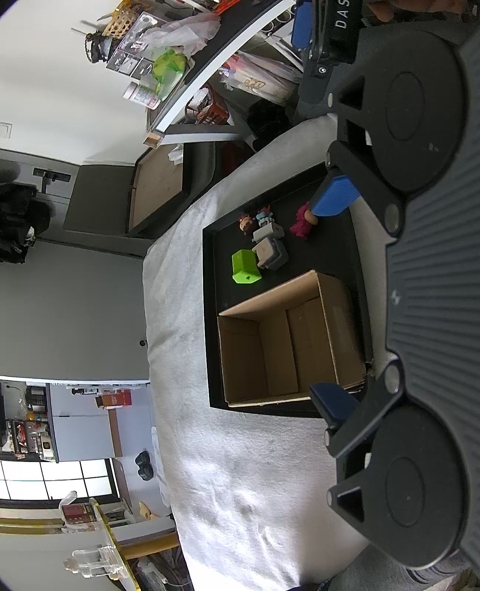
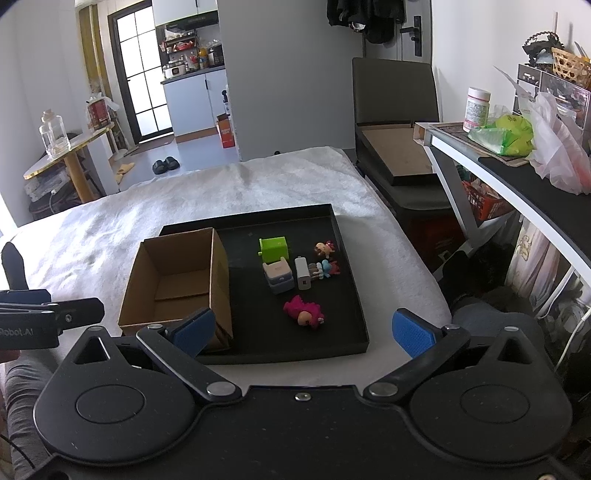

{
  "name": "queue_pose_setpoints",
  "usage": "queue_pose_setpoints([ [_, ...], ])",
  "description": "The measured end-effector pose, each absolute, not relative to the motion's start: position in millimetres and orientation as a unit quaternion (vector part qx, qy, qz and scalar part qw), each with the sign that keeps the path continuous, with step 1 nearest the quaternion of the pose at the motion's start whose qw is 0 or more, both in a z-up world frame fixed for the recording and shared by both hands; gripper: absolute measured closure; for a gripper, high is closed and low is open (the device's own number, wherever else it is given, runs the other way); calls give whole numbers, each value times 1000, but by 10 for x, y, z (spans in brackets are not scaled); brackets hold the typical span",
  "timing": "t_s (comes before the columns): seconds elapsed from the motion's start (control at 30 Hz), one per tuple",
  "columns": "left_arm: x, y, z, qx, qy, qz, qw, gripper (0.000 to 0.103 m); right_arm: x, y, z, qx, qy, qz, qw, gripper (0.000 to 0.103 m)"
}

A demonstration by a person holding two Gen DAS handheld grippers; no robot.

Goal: Organize rigid objects
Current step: 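Move the left gripper to the cardboard box wall and grasp it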

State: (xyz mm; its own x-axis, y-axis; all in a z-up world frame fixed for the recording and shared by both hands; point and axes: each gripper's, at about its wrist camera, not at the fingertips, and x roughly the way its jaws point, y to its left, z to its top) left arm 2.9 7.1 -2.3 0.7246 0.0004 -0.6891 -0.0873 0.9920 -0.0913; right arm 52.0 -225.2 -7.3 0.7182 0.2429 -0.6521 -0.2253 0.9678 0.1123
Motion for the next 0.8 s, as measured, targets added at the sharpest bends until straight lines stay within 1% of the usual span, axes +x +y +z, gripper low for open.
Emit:
queue_pose_setpoints([
  [0.8,457,231,-341,-71,396,61,913,7,859,-2234,-373,-2,366,123,922,0],
])
